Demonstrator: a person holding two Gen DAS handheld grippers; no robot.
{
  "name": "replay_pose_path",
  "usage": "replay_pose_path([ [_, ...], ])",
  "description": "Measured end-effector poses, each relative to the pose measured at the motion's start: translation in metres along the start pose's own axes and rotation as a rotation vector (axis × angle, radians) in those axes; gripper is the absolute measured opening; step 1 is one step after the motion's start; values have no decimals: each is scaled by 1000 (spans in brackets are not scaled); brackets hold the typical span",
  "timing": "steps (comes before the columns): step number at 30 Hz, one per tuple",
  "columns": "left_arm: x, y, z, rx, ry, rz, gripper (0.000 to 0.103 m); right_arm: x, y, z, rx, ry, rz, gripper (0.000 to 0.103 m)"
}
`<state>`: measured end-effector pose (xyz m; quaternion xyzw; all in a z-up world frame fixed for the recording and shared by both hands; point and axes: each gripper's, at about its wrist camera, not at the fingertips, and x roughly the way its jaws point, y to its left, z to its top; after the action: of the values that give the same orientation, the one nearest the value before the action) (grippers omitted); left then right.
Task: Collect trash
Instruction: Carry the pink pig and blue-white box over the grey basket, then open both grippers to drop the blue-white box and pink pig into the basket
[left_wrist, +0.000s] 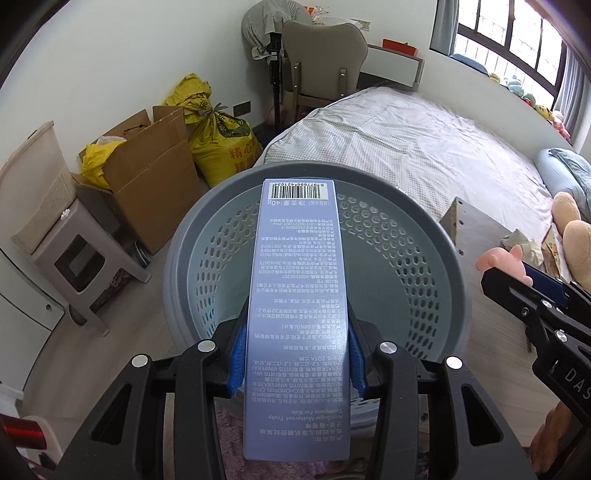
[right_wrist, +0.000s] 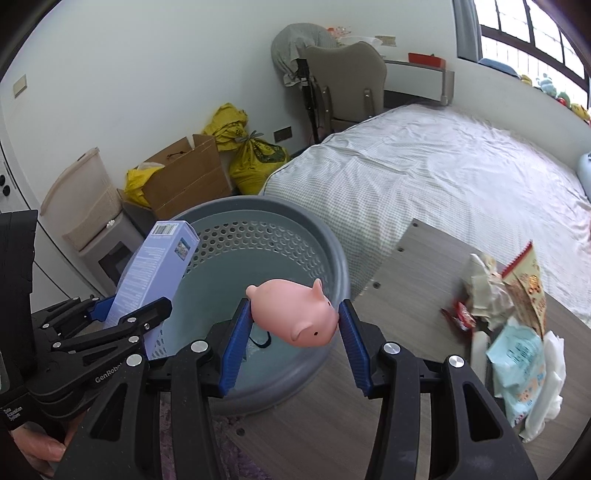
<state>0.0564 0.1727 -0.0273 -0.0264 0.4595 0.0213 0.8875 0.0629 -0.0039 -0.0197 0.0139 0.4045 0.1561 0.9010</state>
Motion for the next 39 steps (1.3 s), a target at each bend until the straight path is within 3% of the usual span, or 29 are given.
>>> replay_pose_path([
  [13,18,15,9,-27,25,2,42,33,21,13,-35,44,50,47],
  [25,18,14,19,-30,13,-4,43,38,22,13,-32,52,44,49],
  [31,11,13,20,-35,-7,1,58,32,19,13,-28,26,36,60],
  [39,10,18,19,-53,-2,16,60,27,17,14,-24,16,32,60],
])
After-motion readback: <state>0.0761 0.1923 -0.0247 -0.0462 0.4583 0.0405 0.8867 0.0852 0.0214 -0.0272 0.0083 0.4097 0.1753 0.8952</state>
